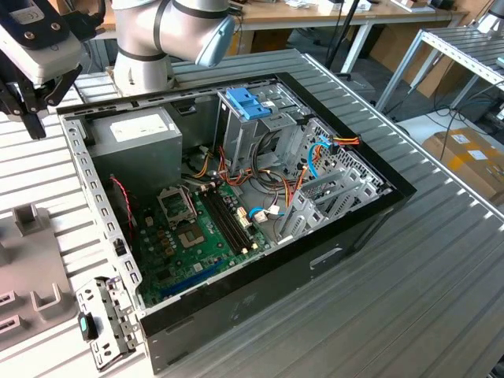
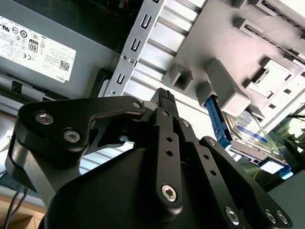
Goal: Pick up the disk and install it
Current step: 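Reach for the disk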
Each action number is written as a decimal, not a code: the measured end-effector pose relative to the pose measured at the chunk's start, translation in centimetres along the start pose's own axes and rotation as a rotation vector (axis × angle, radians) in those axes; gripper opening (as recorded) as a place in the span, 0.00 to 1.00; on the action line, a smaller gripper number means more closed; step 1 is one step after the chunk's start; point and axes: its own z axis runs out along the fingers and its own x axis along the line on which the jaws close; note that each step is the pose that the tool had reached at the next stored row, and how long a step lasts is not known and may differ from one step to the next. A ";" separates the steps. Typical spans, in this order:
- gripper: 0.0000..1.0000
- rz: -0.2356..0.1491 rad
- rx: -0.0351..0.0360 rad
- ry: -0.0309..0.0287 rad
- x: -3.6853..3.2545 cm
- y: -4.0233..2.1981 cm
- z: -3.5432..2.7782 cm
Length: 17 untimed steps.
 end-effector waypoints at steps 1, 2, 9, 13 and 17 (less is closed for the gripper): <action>0.11 0.000 0.0000 0.0000 0.00 0.00 0.00; 0.11 0.000 0.0000 0.0000 0.00 0.00 0.00; 0.11 0.000 0.0000 0.0000 0.30 -0.02 -0.01; 0.11 0.000 0.0000 0.0000 0.79 -0.06 -0.02; 0.11 0.000 0.0000 0.0000 1.63 -0.12 -0.05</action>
